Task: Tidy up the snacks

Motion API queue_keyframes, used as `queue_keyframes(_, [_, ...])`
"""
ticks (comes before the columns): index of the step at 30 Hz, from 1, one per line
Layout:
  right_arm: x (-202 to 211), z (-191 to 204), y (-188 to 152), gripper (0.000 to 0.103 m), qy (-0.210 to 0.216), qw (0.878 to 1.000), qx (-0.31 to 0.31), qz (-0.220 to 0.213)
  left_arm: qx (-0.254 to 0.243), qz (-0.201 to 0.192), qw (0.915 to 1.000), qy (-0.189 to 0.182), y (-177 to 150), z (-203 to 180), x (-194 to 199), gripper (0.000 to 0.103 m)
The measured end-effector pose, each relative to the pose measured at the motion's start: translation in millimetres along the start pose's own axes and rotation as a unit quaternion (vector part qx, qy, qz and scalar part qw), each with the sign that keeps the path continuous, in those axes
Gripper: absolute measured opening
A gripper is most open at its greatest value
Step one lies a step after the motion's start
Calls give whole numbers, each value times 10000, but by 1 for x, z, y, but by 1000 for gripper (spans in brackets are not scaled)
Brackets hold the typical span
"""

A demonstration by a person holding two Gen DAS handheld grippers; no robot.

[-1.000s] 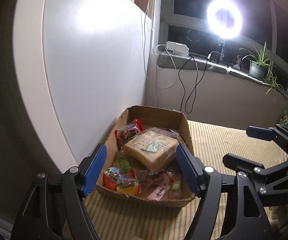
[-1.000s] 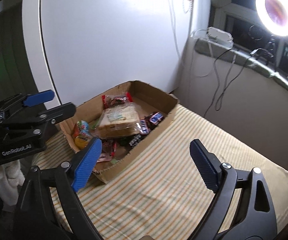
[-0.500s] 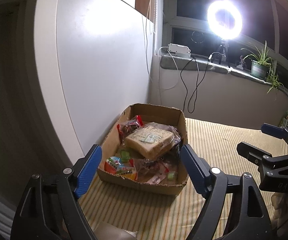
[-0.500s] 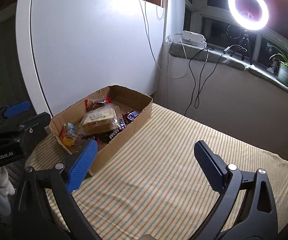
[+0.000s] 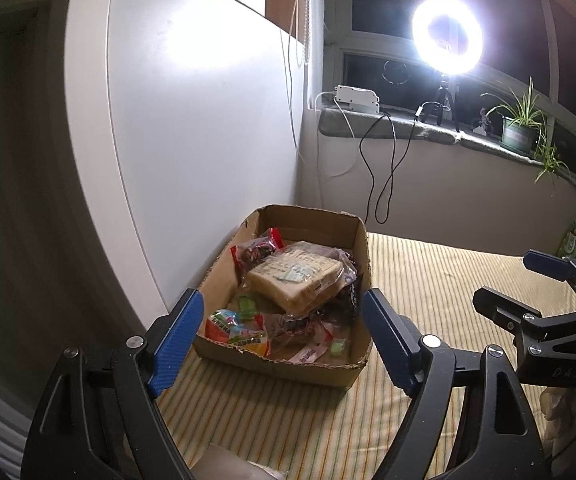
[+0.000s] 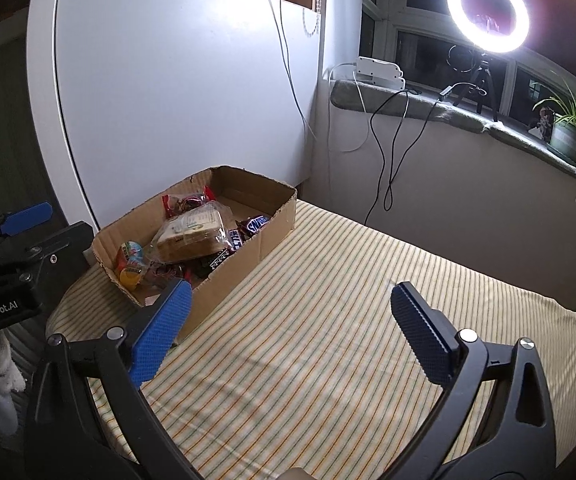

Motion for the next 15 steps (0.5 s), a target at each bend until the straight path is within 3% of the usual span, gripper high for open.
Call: queue_keyframes(15, [6, 9, 0, 102, 25, 10000, 84, -37, 11, -35, 10000, 19, 0, 1, 6, 82])
Point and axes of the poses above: each gripper's, at about its wrist camera, not at the fingertips, and x roughly against the way its jaws point, z to its left, y to its top, the point moved 9 cm from there along -x, roughly the way its jaws point, and after that the axes turned 9 degrees about -z, right-handed, at the moved point
